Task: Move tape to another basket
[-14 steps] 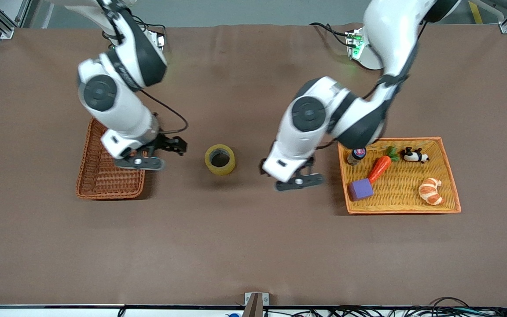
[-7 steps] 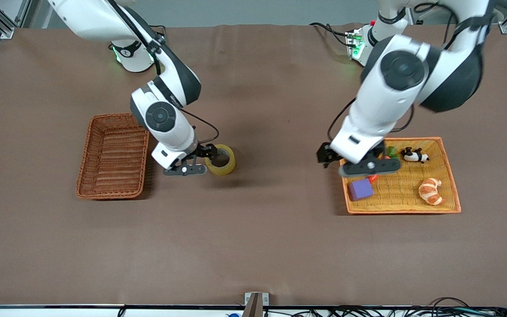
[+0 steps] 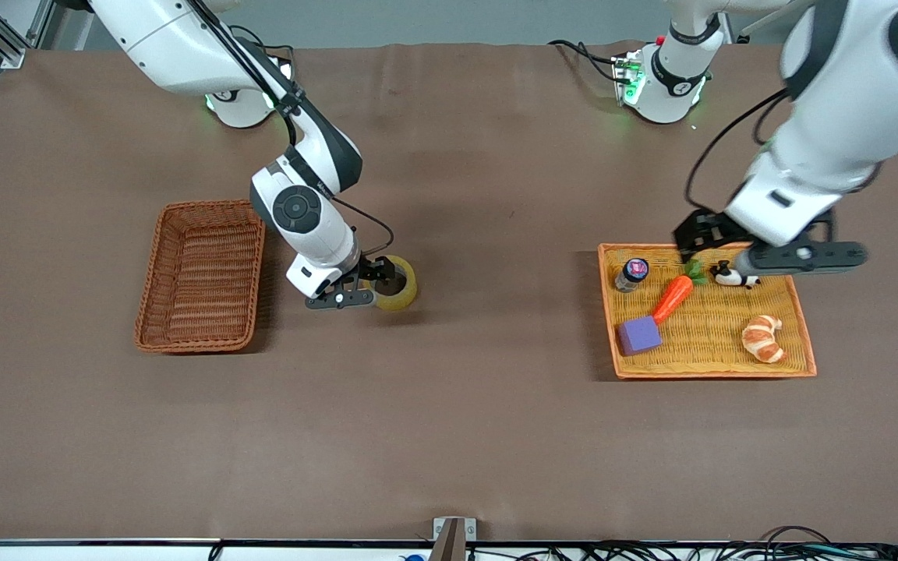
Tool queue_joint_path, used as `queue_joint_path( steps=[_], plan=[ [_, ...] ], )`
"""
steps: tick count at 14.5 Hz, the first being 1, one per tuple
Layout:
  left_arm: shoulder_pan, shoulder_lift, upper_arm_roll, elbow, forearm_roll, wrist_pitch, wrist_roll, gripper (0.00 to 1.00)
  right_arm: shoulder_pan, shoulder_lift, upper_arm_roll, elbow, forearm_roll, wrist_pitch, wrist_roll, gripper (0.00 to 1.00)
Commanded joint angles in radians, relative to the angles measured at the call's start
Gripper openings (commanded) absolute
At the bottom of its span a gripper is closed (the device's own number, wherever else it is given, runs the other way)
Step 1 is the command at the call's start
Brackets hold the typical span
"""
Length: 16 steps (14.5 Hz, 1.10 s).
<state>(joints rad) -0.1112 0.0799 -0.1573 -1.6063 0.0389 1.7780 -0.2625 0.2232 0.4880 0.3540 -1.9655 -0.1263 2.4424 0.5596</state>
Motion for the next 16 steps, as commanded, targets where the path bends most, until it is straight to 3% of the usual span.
queue_joint_path(
  steps=[1,3,10,11,16],
  plan=[
    [-0.002,-0.084,0.071,-0.038,-0.039,-0.043,0.126,1.0,0.004,0.033,0.005,-0.013,-0.053,0.039,0.025,1.0],
    [0.001,-0.124,0.114,-0.043,-0.077,-0.074,0.155,1.0,0.002,0.043,0.003,-0.015,-0.079,0.046,0.049,1.0],
    [0.042,-0.132,0.114,-0.038,-0.076,-0.131,0.178,1.0,0.002,0.096,-0.001,-0.01,-0.107,0.085,0.06,0.98],
    [0.044,-0.121,0.114,-0.035,-0.073,-0.132,0.178,1.0,0.001,0.098,-0.001,-0.01,-0.113,0.096,0.066,0.9],
    [0.045,-0.071,0.108,-0.03,-0.06,-0.12,0.178,1.0,-0.008,0.098,-0.001,-0.006,-0.119,0.087,0.068,0.23]
  ],
)
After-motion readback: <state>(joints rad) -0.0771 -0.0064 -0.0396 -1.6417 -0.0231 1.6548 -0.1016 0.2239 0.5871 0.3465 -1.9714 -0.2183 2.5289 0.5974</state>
